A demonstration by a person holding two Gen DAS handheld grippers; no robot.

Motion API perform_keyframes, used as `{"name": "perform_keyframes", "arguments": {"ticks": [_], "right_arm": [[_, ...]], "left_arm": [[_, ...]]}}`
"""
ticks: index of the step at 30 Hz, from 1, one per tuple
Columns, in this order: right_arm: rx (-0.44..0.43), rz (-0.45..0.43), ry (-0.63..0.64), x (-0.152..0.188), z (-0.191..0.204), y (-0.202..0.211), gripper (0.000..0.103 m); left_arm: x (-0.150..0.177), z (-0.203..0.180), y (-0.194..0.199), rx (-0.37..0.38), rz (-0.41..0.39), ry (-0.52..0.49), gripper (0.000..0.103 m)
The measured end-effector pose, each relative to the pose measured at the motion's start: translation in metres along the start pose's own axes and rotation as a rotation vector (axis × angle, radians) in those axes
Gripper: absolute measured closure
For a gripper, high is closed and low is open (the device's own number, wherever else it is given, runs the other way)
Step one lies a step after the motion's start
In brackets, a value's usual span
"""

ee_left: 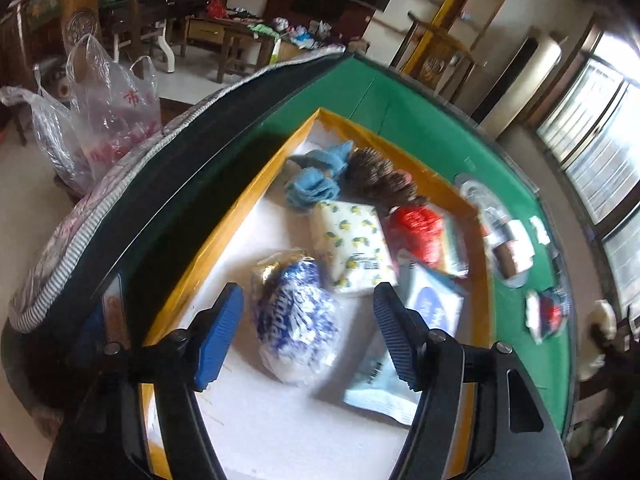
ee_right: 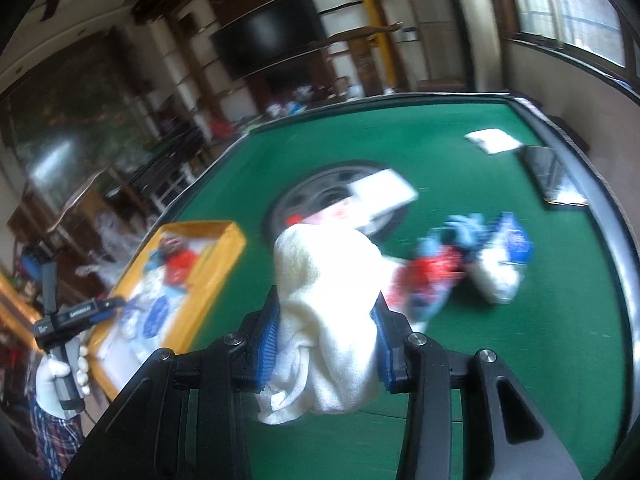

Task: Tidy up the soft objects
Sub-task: 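Carry towel and Vinda bag into the box and open both tools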

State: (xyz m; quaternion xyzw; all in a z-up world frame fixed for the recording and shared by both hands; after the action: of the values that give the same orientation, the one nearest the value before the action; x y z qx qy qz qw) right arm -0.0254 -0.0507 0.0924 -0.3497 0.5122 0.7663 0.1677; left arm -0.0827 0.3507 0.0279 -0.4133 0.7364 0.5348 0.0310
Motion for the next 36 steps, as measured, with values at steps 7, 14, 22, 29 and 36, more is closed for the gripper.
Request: {"name": "perform_keyframes", "arguments": {"ticks": [7, 14, 22, 29, 36], "right_arm": [[-0.224, 0.144, 0.093, -0.002, 0.101, -0.066, 0.067], [-0.485, 0.368, 0.203, 0.022, 0.230, -0.136, 0.066], [-0.704, 0.625, 0.095, 0.056, 0.319, -0.213, 0.066], [-0.510, 0.590, 0.139, 0.054, 0.323, -0.246, 0.068], [-0.327, 0.469, 0.263, 0.036, 0.335, -0.255, 0.067]], "left_arm": [[0.015, 0.020, 0.057, 0.113, -0.124, 0.047, 0.034], [0.024, 0.059, 0.081, 0.134, -0.203, 0.095, 0.034], [0.028, 0.101, 0.092, 0.155, -0.234, 0.184, 0.034], [0.031, 0.108, 0.097, 0.182, -0.248, 0.167, 0.034], [0.034, 0.103, 0.093, 0.207, -0.235, 0.151, 0.034]]}}
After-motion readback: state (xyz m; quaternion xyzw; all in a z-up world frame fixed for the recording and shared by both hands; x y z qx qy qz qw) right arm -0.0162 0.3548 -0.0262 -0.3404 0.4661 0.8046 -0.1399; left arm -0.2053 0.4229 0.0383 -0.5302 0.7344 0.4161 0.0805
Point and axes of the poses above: each gripper's, at about its wrist camera, not at the fingertips, and y roughly against the way its jaws point, z to its left, x to its underside, the point moved 2 cm from there along -y, roughly the way its jaws point, and after that the axes turned 6 degrees about y, right-handed, at the moved point
